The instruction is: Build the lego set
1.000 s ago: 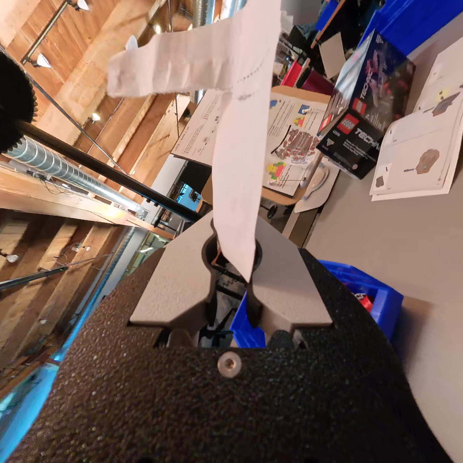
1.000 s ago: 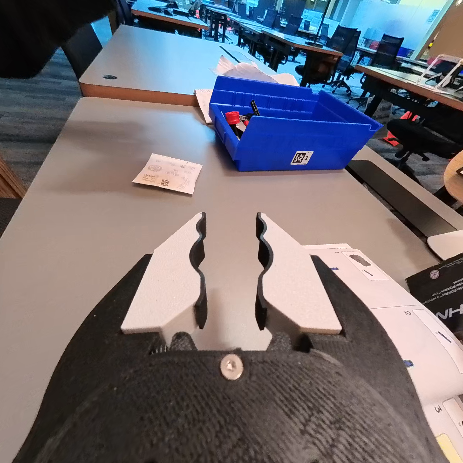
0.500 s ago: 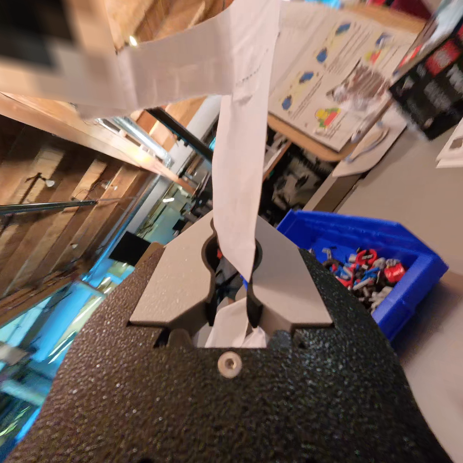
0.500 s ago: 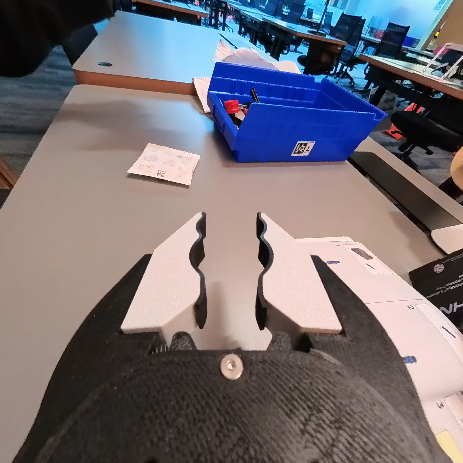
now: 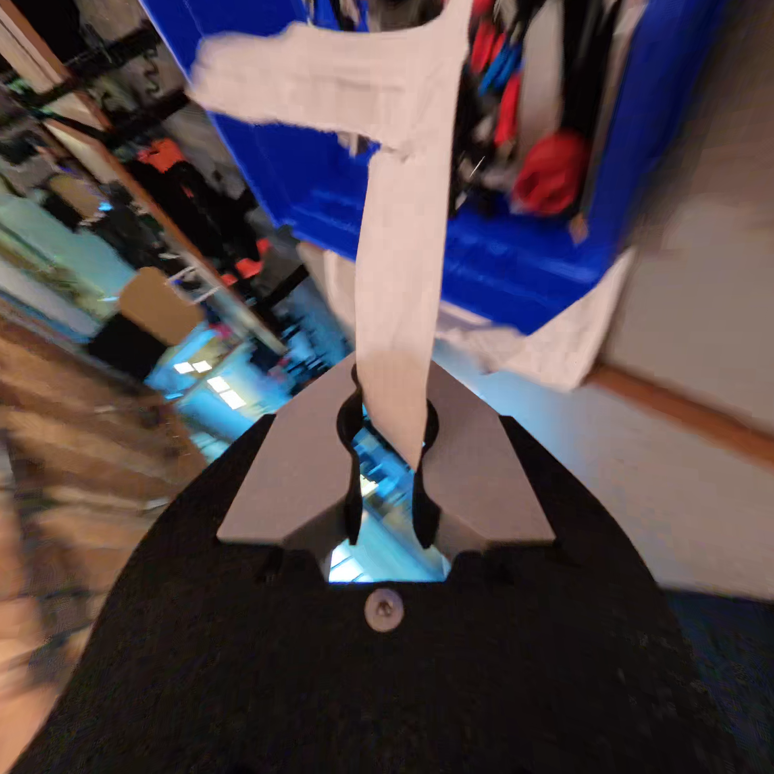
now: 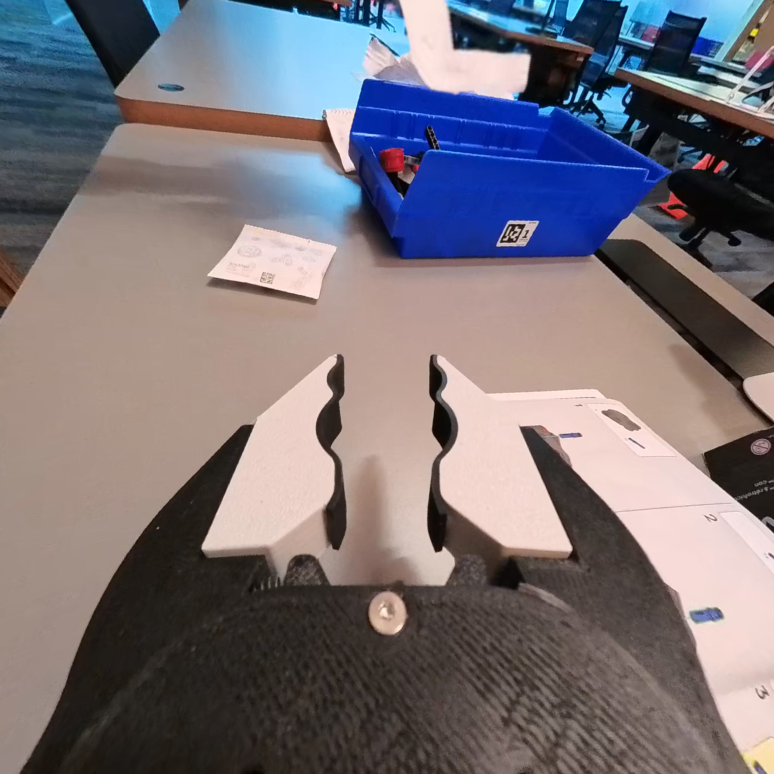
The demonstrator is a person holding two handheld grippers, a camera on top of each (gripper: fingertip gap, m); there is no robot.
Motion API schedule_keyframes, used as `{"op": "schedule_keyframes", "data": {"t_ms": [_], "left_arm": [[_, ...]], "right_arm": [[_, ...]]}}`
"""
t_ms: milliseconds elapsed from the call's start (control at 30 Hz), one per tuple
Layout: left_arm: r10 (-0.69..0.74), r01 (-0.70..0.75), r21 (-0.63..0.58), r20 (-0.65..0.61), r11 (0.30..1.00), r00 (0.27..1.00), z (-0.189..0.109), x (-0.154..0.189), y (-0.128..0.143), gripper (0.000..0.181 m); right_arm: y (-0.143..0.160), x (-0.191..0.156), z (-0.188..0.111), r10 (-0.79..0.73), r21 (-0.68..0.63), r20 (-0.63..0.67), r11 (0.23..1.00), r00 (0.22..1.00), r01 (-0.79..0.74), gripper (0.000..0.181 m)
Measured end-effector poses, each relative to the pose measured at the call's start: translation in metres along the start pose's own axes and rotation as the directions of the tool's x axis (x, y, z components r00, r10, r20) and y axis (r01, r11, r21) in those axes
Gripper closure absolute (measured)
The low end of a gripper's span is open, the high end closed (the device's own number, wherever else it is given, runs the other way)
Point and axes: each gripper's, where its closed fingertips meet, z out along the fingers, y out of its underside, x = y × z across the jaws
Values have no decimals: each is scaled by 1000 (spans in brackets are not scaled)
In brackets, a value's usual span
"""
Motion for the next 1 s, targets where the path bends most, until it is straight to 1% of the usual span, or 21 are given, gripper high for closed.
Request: {"op": "schedule_keyframes", "data": {"t_ms": [33, 67, 133, 200, 233, 267, 333, 467, 500, 533, 567, 633, 700, 733, 767, 800, 833, 867, 900, 933, 1000], "left_arm": [[128, -128, -71, 0, 989, 992, 6, -8, 1, 164], [235, -239, -130, -42, 962, 971, 12, -12, 3, 164], [358, -363, -212, -64, 907, 932, 20, -27, 1, 165], [421, -444, -248, -143, 861, 896, 23, -33, 1, 166], [452, -474, -263, -141, 840, 881, 25, -40, 0, 166], [484, -499, -256, -122, 828, 866, 27, -47, -4, 166], [505, -532, -196, -172, 824, 846, 29, -43, -10, 166], [419, -470, -147, -280, 871, 864, 29, -34, -7, 166], [429, -482, -152, -286, 863, 857, 29, -34, -5, 166], [441, -489, -171, -255, 855, 860, 30, -41, -1, 166], [417, -456, -183, -214, 871, 883, 29, -50, 0, 166], [329, -361, -111, -233, 926, 915, 27, -42, -10, 167], [294, -315, -76, -213, 946, 932, 29, -36, -17, 167], [219, -236, -73, -190, 969, 957, 29, -39, -16, 167], [105, -112, -31, -166, 993, 980, 28, -42, -19, 167], [-25, 35, 60, -158, 998, 987, 23, -44, -27, 168], [-155, 186, 176, -177, 967, 972, 15, -45, -38, 167], [-269, 325, 295, -216, 898, 939, 3, -46, -49, 166], [-352, 436, 417, -265, 798, 898, -12, -48, -62, 166], [-395, 506, 539, -317, 673, 862, -33, -49, -77, 166], [-419, 544, 737, -380, 402, 825, -82, -49, -101, 166]], "right_arm": [[0, 0, 0, 3, 4, 0, 1000, 1000, -3, 142], [0, 1, 0, 8, 7, -1, 1000, 1000, -8, 142], [2, 2, -1, 13, 5, -9, 1000, 1000, -12, 142], [4, 5, -3, 12, 5, -22, 1000, 1000, -12, 142], [4, 6, -4, 18, 5, -24, 1000, 1000, -18, 142], [5, 7, -5, 25, 7, -25, 1000, 999, -25, 142], [5, 9, -7, 30, 11, -28, 1000, 999, -30, 143], [4, 9, -9, 31, 18, -28, 999, 999, -31, 143], [3, 8, -9, 35, 19, -24, 999, 999, -34, 143], [3, 7, -9, 35, 18, -20, 999, 999, -35, 142], [4, 7, -8, 33, 17, -19, 999, 999, -32, 142], [4, 6, -8, 27, 14, -20, 1000, 999, -26, 142], [4, 6, -7, 27, 11, -17, 1000, 999, -27, 142], [4, 6, -8, 25, 15, -20, 1000, 1000, -24, 143], [3, 6, -8, 23, 18, -23, 1000, 999, -23, 143], [3, 7, -9, 23, 18, -26, 1000, 999, -23, 142], [2, 8, -9, 23, 21, -32, 1000, 999, -22, 142], [0, 10, -10, 23, 34, -41, 999, 999, -22, 142], [-3, 13, -10, 32, 57, -51, 998, 998, -29, 143], [-8, 15, -10, 55, 83, -55, 995, 997, -50, 143], [-26, 22, -9, 93, 169, -66, 982, 994, -81, 144]]}}
